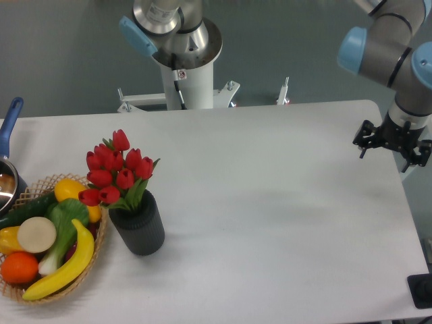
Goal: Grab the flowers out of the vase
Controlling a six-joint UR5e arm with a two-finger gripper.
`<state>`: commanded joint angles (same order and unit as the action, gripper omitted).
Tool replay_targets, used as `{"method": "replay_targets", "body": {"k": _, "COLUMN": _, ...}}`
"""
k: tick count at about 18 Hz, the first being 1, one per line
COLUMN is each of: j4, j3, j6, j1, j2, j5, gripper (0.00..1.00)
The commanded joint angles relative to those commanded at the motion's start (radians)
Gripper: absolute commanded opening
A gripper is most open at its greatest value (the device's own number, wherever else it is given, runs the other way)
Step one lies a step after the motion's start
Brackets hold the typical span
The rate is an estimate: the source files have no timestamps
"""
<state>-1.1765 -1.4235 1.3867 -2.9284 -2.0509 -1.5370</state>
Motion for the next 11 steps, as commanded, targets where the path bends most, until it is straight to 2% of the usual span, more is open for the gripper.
{"method": "replay_targets", "body": {"k": 6, "j4": 0.008, "j3": -0.005, "j6": -0.008, "j1": 0.018, "j2": -0.006, "j5": 0.009, "gripper": 1.0}}
{"method": "replay_targets", "body": {"k": 8, "j4": 0.012, "j3": -0.029, "j6": -0.027, "j1": 0.024, "j2": 0.001, "j5": 0.024, "gripper": 1.0}}
{"method": "replay_targets", "body": {"k": 9, "j4": 0.029, "j3": -0.043, "j6": -0.058, "j1": 0.043, "j2": 0.005, "j5": 0.026, "gripper": 1.0}}
{"method": "replay_targets", "body": {"k": 10, "j4": 0.072, "j3": -0.063, "j6": -0.09, "j1": 0.064, "j2": 0.021, "j5": 0.015, "gripper": 1.0}}
{"method": "replay_targets", "body": {"k": 11, "j4": 0.099, "j3": -0.098, "j6": -0.11, "j1": 0.077, "j2": 0.053, "j5": 0.017, "gripper": 1.0}}
